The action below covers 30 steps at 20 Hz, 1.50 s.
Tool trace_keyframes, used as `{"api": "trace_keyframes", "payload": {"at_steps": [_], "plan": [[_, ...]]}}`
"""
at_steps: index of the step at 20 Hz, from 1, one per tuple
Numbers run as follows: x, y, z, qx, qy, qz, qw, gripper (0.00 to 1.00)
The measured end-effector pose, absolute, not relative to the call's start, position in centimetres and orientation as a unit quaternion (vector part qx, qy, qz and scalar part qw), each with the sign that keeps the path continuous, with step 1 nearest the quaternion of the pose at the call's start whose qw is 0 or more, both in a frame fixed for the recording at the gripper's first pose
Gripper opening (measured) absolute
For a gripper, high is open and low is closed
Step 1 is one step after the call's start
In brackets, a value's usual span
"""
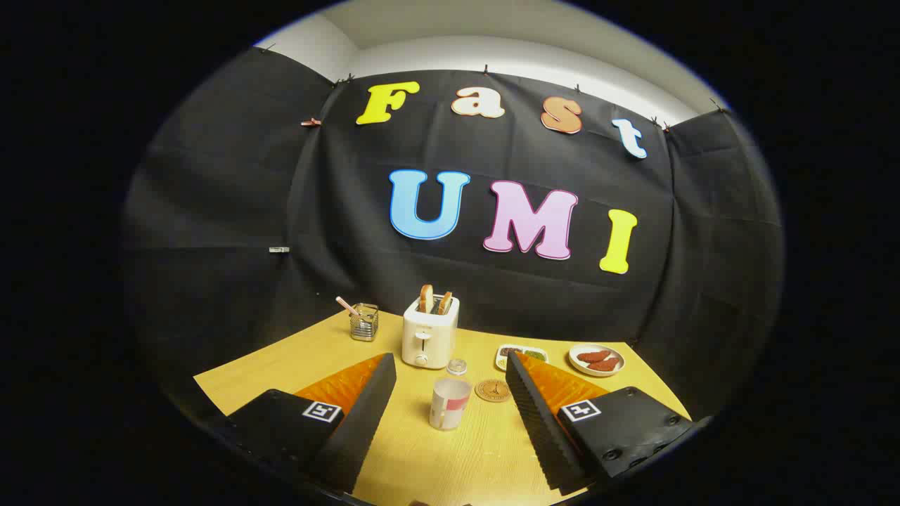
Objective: Take the bottle from table, then pour the juice into the cup, finally place the bottle on the coaster
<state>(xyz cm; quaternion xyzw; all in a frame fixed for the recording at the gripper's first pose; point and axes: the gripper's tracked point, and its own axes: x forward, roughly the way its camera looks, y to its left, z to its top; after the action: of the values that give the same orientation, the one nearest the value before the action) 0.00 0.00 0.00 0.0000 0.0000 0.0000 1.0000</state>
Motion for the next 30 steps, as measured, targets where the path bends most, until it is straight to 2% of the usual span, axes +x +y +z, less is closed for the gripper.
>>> {"api": "trace_keyframes", "payload": {"at_steps": [4, 13, 21, 27, 30], "plan": [[1.2, 0.7, -1.2, 0.017, 0.013, 0.021, 1.000, 0.97], [1.1, 1.4, -1.2, 0.035, -0.006, 0.011, 0.999, 0.97], [2.3, -0.5, -2.3, 0.071, 0.016, -0.041, 0.997, 0.97], [5.2, 1.4, -4.2, 0.062, 0.035, -0.073, 0.995, 0.97], [6.7, 1.4, -6.3, 0.097, 0.043, -0.113, 0.988, 0.97]]}}
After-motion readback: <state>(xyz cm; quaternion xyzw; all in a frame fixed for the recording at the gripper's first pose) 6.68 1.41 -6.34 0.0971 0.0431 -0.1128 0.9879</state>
